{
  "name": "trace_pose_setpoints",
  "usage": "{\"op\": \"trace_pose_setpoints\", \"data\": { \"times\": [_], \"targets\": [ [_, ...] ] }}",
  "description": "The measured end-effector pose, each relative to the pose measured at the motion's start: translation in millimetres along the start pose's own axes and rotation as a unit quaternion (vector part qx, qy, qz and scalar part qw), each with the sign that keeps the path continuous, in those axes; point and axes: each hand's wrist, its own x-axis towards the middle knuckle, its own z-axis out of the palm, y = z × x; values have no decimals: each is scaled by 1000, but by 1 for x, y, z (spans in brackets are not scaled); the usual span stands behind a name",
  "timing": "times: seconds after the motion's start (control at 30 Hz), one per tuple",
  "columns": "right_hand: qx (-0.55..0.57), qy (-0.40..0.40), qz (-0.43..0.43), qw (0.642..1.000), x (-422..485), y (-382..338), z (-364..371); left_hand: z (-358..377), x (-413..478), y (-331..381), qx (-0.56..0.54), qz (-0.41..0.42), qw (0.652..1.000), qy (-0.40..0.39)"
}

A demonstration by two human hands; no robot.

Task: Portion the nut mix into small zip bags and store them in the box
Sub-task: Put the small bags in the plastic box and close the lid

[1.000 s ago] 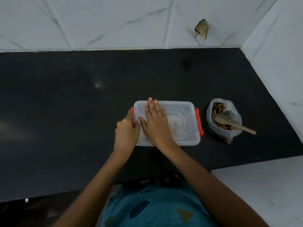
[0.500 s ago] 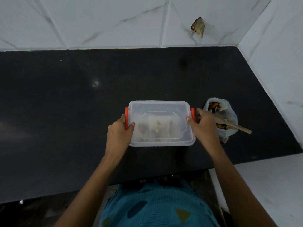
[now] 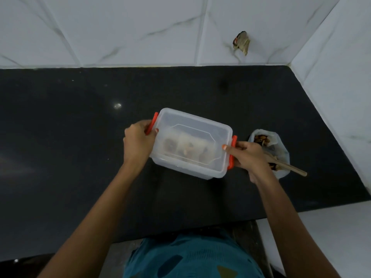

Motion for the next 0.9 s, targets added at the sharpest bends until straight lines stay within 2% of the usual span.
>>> {"op": "trace_pose_setpoints", "data": {
  "times": [0.1,0.27,0.5,0.9],
  "targets": [
    [98,-33,34,994,10,-14,6,5,45,12,43,32,999,6],
    [229,-82,35,969,29,-32,21,17,125,31,83,78,994,5],
    [243,-104,35,964,57,-48,45,40,199,46,101,128,985,-54],
    [253,-136,84,954,85,-53,72,61,250,46,131,140,972,-135]
  ]
}}
